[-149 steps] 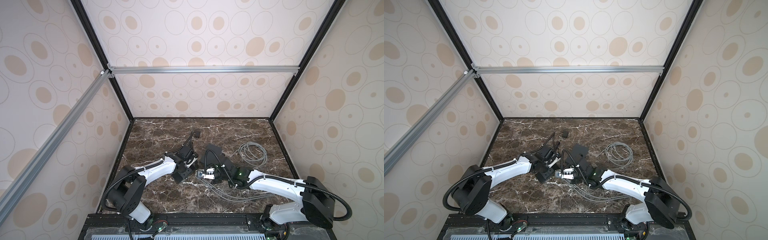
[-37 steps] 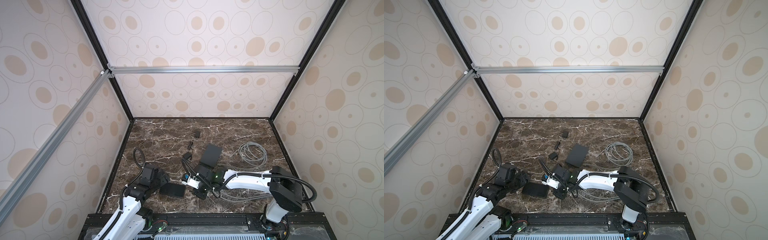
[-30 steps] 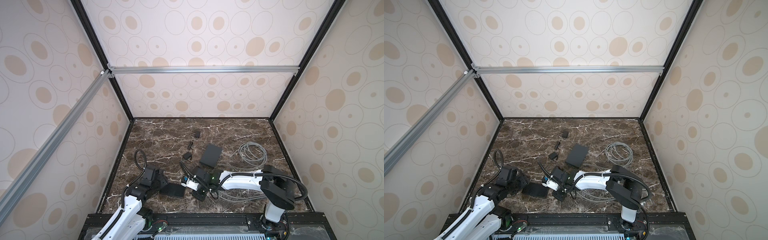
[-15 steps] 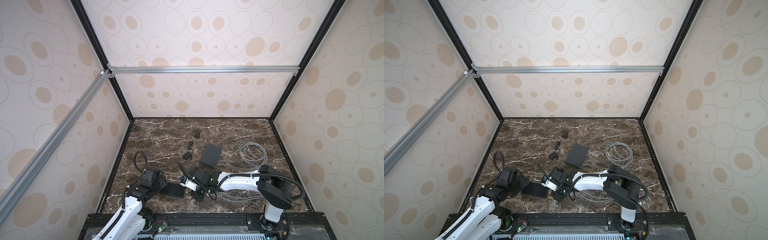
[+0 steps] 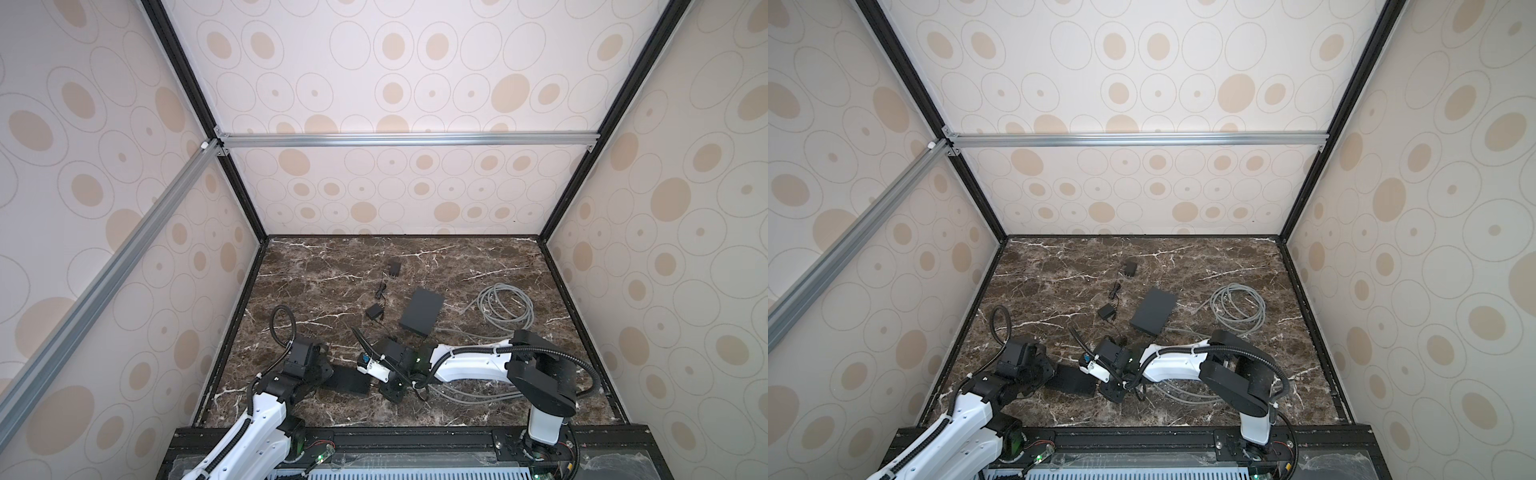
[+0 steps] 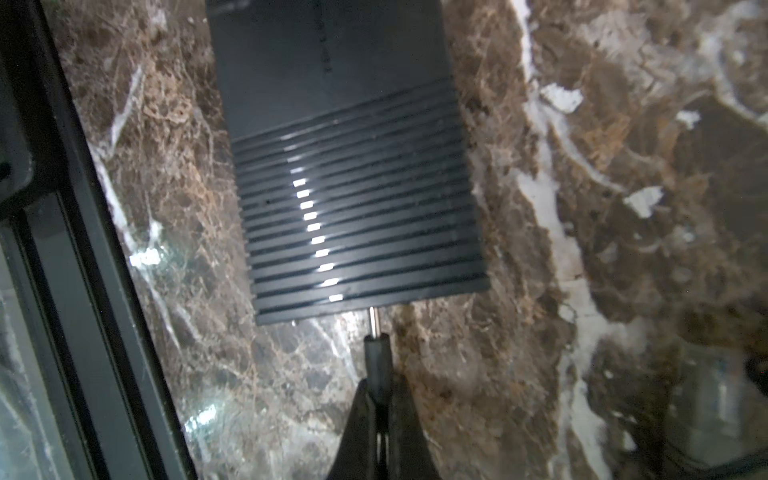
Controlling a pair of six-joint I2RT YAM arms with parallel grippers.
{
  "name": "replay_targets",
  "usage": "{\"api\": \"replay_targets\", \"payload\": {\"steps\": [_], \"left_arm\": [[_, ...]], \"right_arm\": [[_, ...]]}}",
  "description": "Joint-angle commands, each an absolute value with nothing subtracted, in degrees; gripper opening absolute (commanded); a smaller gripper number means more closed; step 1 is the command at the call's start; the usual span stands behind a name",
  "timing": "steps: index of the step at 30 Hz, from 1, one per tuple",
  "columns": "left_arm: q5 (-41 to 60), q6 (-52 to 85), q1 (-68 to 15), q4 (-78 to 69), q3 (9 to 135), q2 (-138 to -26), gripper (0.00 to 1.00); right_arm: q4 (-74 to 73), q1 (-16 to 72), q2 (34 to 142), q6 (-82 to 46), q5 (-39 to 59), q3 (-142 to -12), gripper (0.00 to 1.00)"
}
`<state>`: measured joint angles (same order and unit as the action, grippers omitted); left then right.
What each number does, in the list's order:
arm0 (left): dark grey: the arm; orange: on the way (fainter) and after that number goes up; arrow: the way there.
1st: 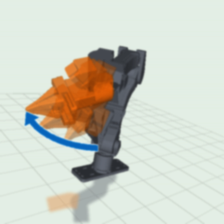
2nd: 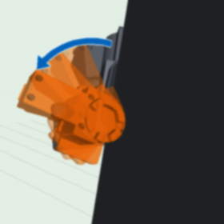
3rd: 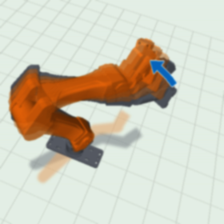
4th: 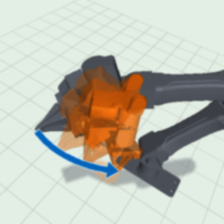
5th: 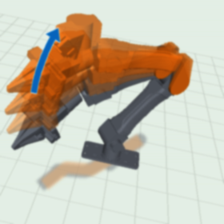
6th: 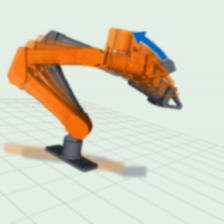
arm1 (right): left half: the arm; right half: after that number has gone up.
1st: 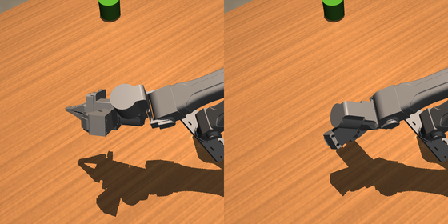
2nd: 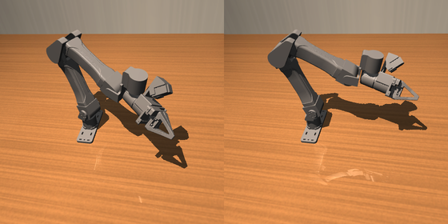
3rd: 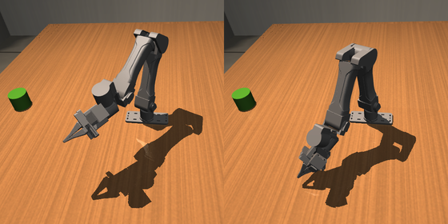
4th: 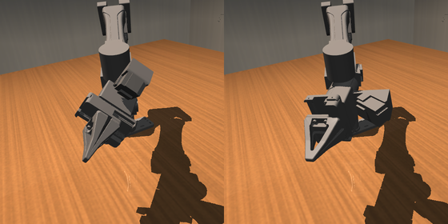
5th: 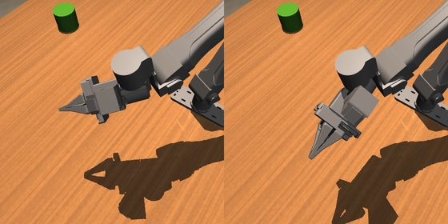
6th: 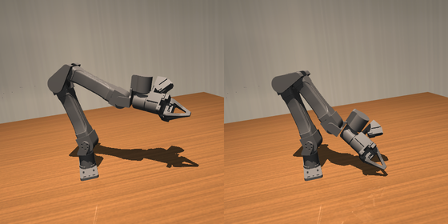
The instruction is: Insert the plug into the switch port
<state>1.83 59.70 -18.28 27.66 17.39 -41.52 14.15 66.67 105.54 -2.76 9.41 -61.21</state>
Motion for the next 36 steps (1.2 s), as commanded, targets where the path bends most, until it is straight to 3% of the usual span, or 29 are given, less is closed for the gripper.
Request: {"api": "replay_targets", "payload": {"steps": [1,36], "left_arm": [[1.93,59.24,-18.55,26.85,17.31,-42.01,0.32],[1.82,60.28,-18.61,27.69,16.79,-39.86,0.33]], "right_arm": [[14.80,67.11,107.07,-3.25,9.10,-62.22,0.00],[17.16,67.39,108.61,-2.34,9.67,-65.31,0.00]]}}
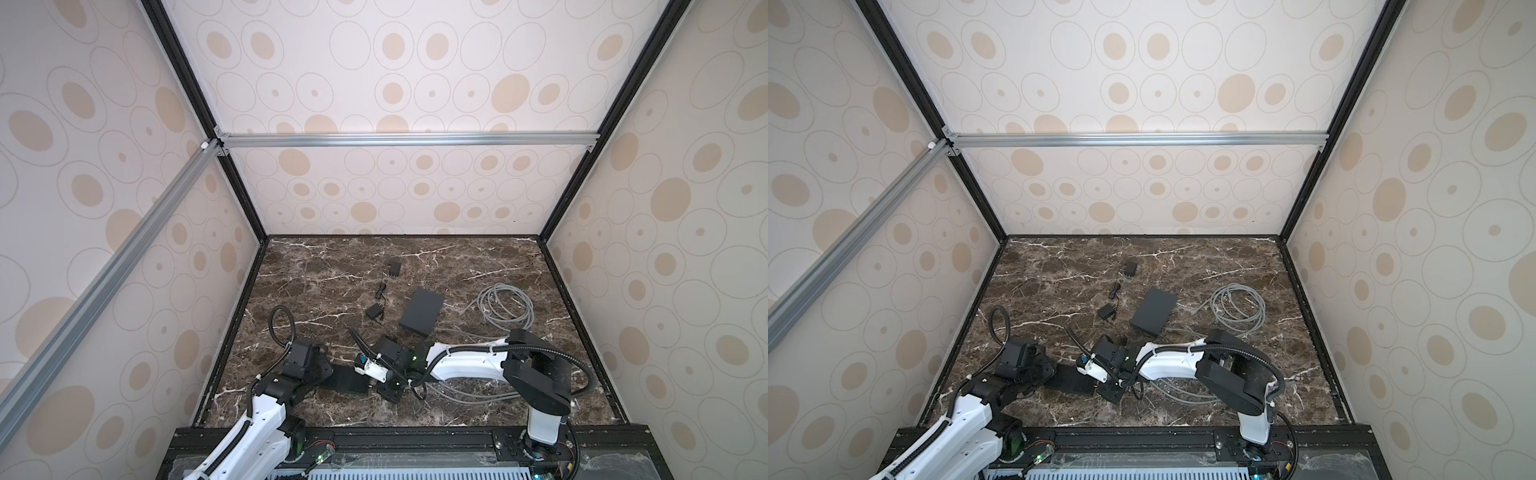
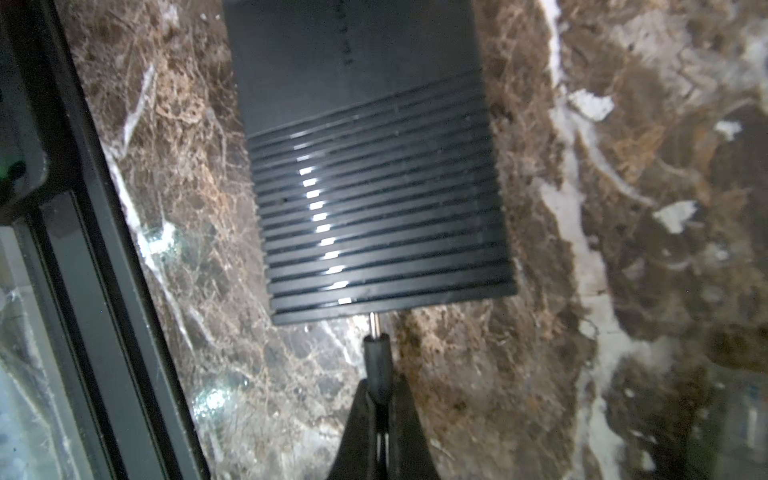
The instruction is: Insert the plug into the switch port
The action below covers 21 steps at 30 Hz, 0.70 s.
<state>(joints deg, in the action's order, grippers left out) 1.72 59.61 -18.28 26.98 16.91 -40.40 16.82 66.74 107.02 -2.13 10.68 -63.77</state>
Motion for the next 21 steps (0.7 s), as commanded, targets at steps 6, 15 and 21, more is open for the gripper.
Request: {"api": "replay_targets", "payload": {"steps": [6,15,21], "left_arm": [[2.10,60.23,-18.72,27.60,16.79,-40.01,0.33],[2.11,60.34,-18.67,27.62,16.70,-39.81,0.33],[2.29,60.29,-18.66,27.60,16.70,-39.73,0.34]], "right_arm": [[18.17,67.40,109.59,-2.33,9.14,-66.52,0.00],[19.54,67.41,110.08,-1.89,8.15,-67.88,0.00],[20.90,67.52,110.74,-1.98,5.82,-69.34,0.00]]}}
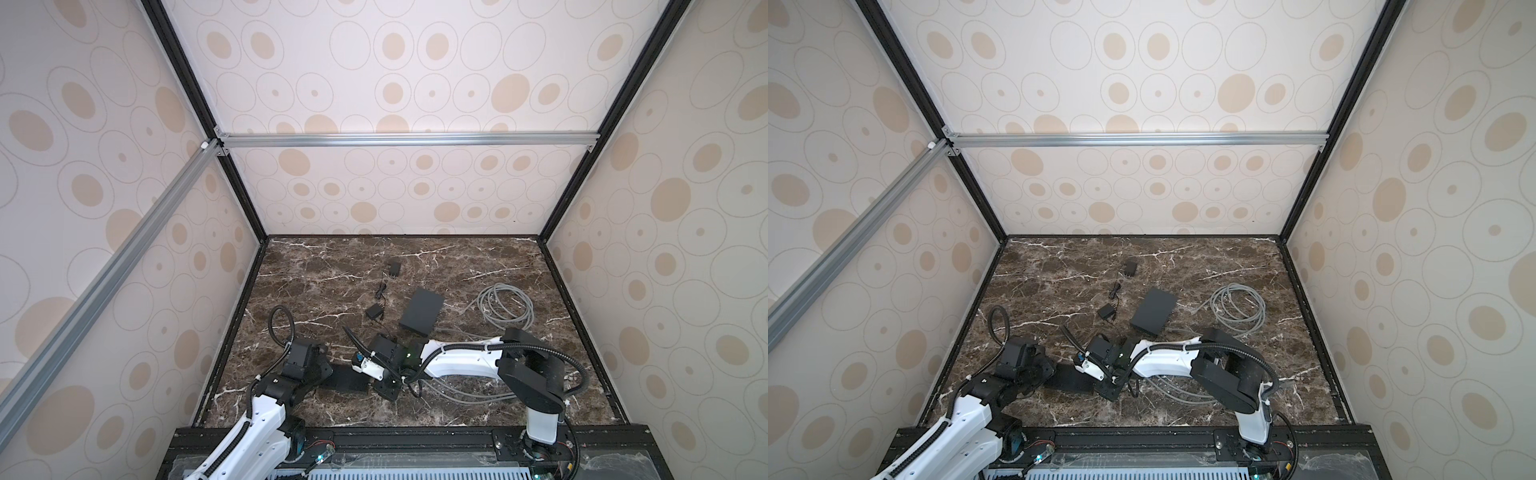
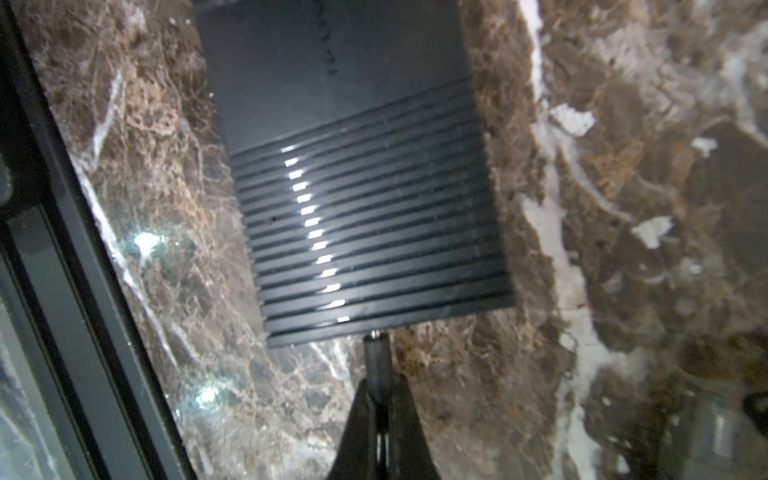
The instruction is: Insert the plug into the switch port
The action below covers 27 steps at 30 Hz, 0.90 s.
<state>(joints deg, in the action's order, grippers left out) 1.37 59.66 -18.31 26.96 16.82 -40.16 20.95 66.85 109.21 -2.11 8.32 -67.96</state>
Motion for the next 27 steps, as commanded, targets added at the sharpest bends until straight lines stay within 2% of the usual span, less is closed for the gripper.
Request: {"api": "replay_targets", "payload": {"steps": [1,9,15,27], "left_arm": [[2.29,60.29,-18.71,27.61,16.68,-39.74,0.34],[3.35,60.40,-18.73,26.63,15.82,-39.99,0.34],[3.41,59.95,-18.81,26.87,16.17,-40.30,0.34],[3.78,59.85,-18.98,26.28,15.97,-40.43,0.34]], "right_arm": [[20.76,67.47,110.74,-2.06,5.71,-69.35,0.00],[17.66,67.47,110.74,3.02,10.52,-69.23,0.00],[22.50,67.41,111.62,8.43,7.00,-72.75,0.00],[18.39,67.32,111.24,7.38,5.65,-74.18,0.00]]}}
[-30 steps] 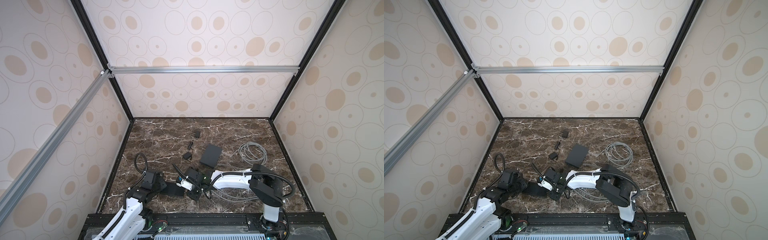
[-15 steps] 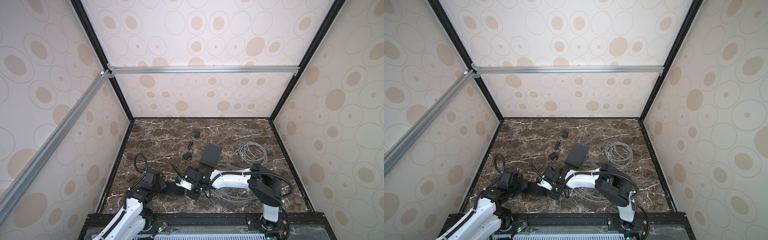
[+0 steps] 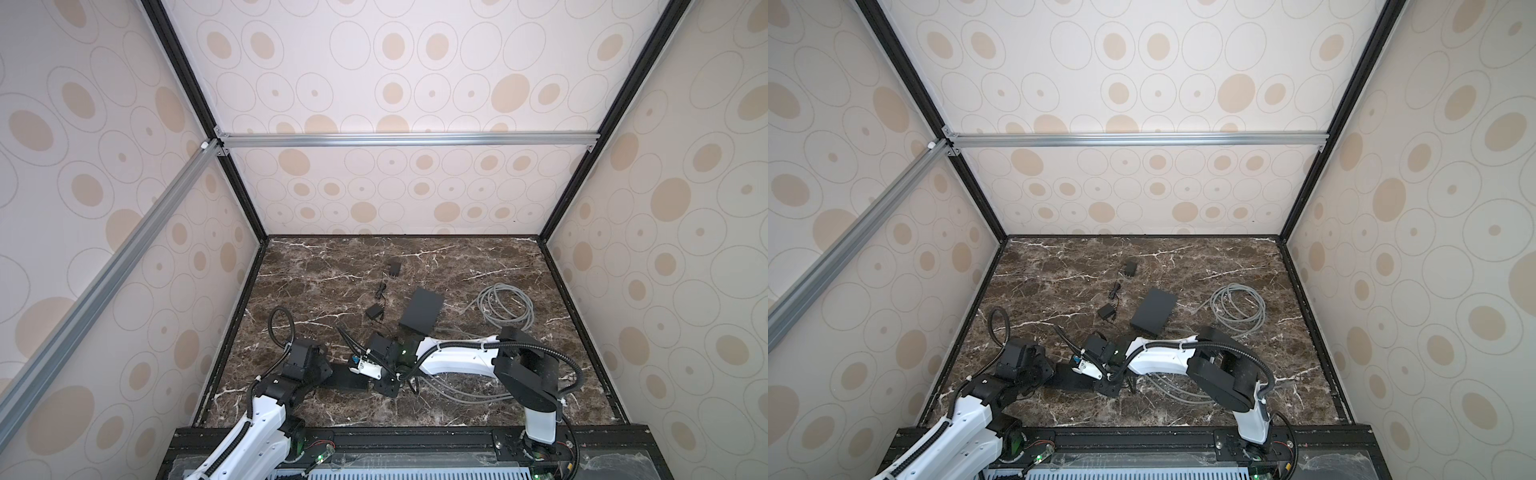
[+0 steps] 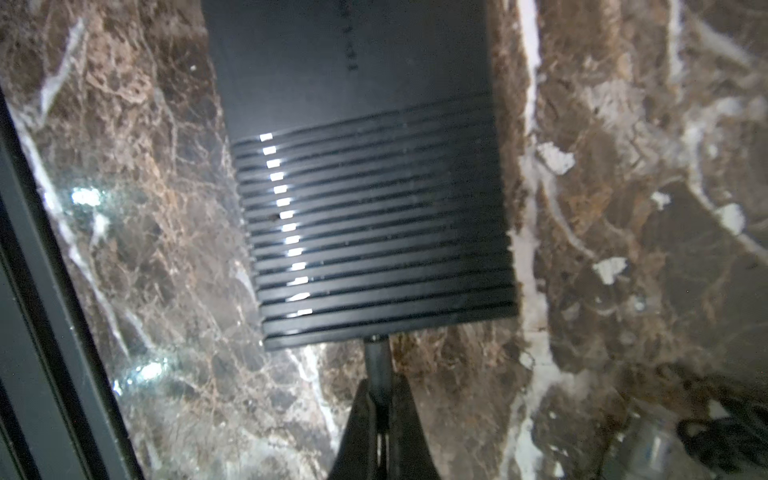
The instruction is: Insert the plug into the switch port
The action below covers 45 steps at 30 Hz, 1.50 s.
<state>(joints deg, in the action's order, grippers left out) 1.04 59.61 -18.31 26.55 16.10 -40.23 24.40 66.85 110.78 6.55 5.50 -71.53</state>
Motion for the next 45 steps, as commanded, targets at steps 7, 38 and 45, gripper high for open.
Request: {"api": "replay_targets", "payload": {"steps": [7,38,45], "left_arm": [[4.26,60.20,-19.07,25.93,15.47,-39.83,0.34],[7.16,60.25,-19.32,22.21,13.45,-40.08,0.34],[7.68,60.49,-19.54,21.96,13.27,-39.64,0.34]], "right_arm": [[18.98,67.16,112.78,8.18,5.30,-77.72,0.00],[18.90,67.16,119.08,13.18,9.09,-89.38,0.00],[17.91,67.23,120.10,11.69,9.93,-90.93,0.00]]}}
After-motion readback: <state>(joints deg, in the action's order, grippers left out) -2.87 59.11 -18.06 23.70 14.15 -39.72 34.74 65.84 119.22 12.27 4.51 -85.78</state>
